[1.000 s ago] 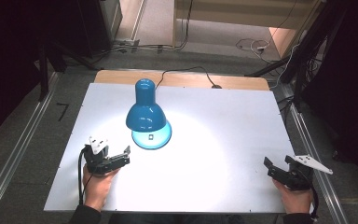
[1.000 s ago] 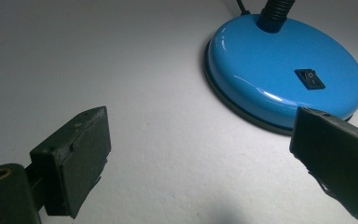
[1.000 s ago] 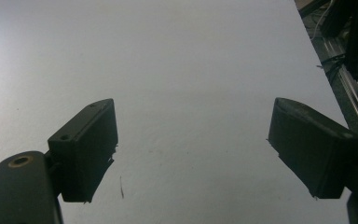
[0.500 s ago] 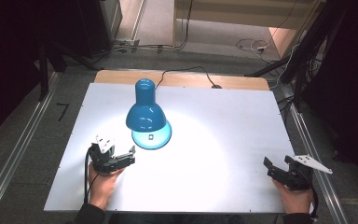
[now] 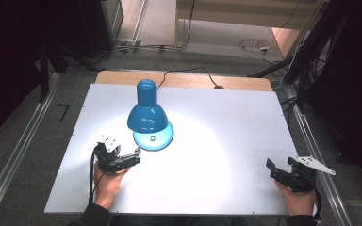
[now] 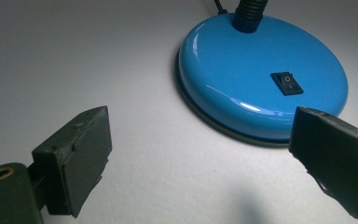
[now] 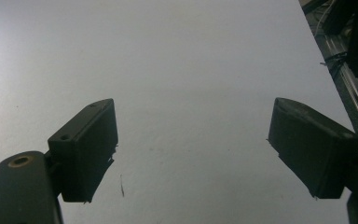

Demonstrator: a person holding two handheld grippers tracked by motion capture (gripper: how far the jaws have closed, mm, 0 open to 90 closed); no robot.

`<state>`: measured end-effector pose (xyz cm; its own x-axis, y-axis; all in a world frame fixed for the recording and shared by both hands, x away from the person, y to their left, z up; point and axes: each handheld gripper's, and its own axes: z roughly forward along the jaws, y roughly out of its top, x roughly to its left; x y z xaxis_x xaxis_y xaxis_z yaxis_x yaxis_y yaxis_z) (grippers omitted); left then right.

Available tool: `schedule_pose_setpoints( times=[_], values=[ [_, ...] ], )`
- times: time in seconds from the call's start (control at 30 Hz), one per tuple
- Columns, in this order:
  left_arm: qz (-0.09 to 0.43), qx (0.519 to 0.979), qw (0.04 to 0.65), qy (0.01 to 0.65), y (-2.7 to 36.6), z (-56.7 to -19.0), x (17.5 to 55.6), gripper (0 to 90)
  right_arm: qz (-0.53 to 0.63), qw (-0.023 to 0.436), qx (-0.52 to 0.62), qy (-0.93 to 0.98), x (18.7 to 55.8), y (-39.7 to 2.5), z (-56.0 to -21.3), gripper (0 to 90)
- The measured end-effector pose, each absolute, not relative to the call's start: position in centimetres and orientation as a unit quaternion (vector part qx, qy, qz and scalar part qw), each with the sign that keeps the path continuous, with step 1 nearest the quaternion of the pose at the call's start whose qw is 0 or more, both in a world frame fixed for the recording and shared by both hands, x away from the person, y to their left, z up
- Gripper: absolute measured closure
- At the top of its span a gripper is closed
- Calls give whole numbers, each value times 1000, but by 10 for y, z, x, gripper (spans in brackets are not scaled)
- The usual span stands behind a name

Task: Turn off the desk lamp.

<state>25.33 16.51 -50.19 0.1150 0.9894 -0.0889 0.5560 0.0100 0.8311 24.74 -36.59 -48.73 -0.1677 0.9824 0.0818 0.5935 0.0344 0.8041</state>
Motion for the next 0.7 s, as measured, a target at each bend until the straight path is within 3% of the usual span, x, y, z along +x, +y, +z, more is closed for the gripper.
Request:
schedule_pose_setpoints(
  times=[0.7],
  values=[
    [290,653,382,586,150,-505,266,124,365,263,588,673,248,-365,-489,142]
  ],
)
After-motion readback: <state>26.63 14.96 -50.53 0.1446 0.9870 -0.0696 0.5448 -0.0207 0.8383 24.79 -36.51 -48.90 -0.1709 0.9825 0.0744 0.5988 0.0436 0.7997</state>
